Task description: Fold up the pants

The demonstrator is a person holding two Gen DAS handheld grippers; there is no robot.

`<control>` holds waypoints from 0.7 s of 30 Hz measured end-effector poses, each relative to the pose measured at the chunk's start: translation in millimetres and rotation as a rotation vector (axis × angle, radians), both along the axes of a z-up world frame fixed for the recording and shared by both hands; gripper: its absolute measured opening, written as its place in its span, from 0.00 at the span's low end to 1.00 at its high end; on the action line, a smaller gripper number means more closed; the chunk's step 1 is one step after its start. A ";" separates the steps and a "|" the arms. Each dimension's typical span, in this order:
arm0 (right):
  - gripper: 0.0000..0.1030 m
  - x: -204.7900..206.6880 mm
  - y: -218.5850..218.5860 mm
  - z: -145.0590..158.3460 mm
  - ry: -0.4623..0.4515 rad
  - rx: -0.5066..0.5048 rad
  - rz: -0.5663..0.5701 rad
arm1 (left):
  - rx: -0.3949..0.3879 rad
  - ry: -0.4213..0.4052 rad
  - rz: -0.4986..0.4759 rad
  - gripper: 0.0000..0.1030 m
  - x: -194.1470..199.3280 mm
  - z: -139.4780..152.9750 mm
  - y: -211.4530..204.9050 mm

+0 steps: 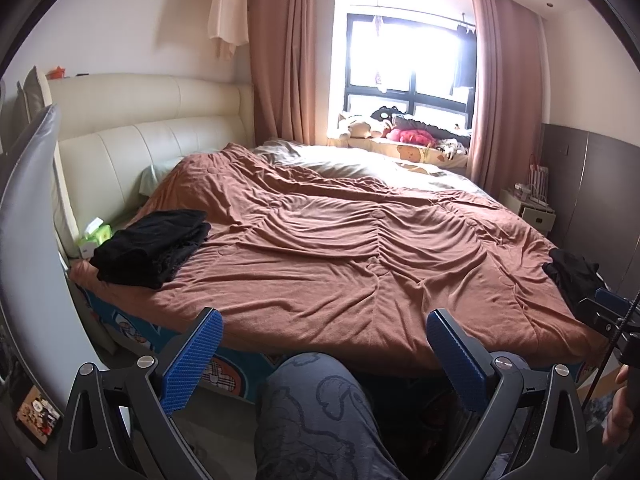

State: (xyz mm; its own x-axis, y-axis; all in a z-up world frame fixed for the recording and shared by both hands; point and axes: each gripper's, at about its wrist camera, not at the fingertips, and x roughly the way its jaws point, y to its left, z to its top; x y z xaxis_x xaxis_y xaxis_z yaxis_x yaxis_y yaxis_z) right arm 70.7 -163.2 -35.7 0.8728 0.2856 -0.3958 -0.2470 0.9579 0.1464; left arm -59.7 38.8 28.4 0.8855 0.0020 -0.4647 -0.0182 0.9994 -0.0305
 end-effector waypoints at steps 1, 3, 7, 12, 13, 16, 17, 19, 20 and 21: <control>1.00 -0.6 0.3 0.1 -0.003 -0.002 0.000 | 0.000 0.000 0.000 1.00 -0.1 -0.1 0.0; 1.00 -1.4 1.6 -0.2 -0.005 -0.005 0.000 | 0.000 0.000 0.000 1.00 -0.3 -0.1 -0.2; 1.00 -0.1 0.7 -0.8 -0.001 0.000 0.000 | 0.001 -0.001 0.002 1.00 -0.6 0.0 -0.2; 1.00 0.1 0.4 -1.1 0.002 0.001 0.000 | 0.011 -0.009 0.003 1.00 -1.3 3.1 -1.3; 1.00 0.3 0.5 -1.1 0.002 0.001 0.002 | 0.010 -0.007 0.001 1.00 -2.0 3.4 -2.2; 1.00 0.7 1.1 -1.2 0.004 0.001 0.004 | 0.001 0.004 0.004 1.00 -1.4 2.7 -2.6; 1.00 -0.3 1.8 -1.0 0.003 0.000 0.003 | -0.001 0.006 0.005 1.00 -1.0 2.6 -2.3; 1.00 -0.6 2.2 -1.0 0.002 -0.003 0.003 | -0.008 0.011 0.008 1.00 -0.8 1.8 -2.3; 1.00 -1.5 3.1 -1.0 0.002 -0.003 0.002 | -0.013 0.014 0.010 1.00 -0.2 1.1 -1.8; 1.00 -1.3 2.9 -1.0 0.002 -0.002 0.002 | -0.019 0.020 0.008 1.00 1.0 0.7 -1.1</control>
State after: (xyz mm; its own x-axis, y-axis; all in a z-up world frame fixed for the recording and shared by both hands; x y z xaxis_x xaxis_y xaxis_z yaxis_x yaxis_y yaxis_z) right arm 69.4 -160.3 -36.7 0.8713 0.2865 -0.3985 -0.2487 0.9577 0.1448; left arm -58.7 37.7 29.1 0.8762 -0.0005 -0.4820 -0.0267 0.9984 -0.0494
